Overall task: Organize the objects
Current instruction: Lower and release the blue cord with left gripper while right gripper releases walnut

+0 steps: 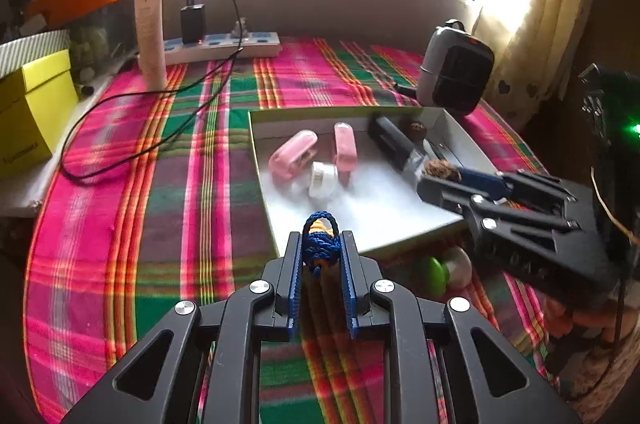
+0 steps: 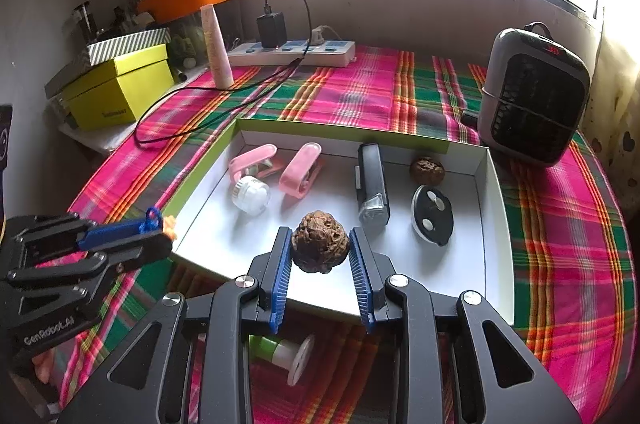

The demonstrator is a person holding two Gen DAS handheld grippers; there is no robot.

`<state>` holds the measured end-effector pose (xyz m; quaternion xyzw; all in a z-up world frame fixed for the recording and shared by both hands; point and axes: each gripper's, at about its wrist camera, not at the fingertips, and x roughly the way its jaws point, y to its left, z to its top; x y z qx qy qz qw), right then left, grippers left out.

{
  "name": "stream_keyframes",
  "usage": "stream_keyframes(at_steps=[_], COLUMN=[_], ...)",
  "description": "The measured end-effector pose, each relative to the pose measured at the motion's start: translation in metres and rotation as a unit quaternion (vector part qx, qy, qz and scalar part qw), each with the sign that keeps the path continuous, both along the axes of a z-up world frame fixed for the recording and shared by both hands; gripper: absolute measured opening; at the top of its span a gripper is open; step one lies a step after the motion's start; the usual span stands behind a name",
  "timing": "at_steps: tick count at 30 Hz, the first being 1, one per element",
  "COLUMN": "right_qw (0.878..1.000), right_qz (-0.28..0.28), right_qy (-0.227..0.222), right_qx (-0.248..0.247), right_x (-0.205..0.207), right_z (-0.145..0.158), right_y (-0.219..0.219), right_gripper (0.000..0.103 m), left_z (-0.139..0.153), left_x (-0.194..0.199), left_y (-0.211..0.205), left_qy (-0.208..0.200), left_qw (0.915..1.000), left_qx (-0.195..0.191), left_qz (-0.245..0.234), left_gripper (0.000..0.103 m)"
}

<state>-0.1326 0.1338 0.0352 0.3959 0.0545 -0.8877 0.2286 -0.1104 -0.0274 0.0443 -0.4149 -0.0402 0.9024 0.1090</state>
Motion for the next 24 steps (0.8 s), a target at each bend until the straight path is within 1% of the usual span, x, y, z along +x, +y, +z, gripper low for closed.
stream_keyframes(at_steps=[3, 6, 17, 24], right_qw=[1.000, 1.000, 1.000, 1.000], right_qz=[-0.004, -0.004, -0.004, 0.004], right_qy=[-0.003, -0.005, -0.006, -0.012], right_qx=[0.001, 0.002, 0.010, 0.017], right_x=[-0.003, -0.006, -0.015, -0.022], right_z=[-0.002, -0.003, -0.005, -0.009], right_y=[0.001, 0.002, -0.001, -0.007], right_gripper=[0.030, 0.030, 0.030, 0.030], left_z=[0.001, -0.001, -0.012, -0.018], left_x=[-0.006, -0.013, -0.034, -0.040], left_y=[0.002, 0.007, 0.012, 0.011], left_qy=[-0.001, 0.000, -0.017, -0.027], left_qw=[1.0000, 1.0000, 0.9998, 0.9996], left_qx=[0.006, 0.002, -0.005, -0.006], left_qz=[-0.001, -0.005, 0.003, 0.005], left_gripper=[0.016, 0.016, 0.016, 0.016])
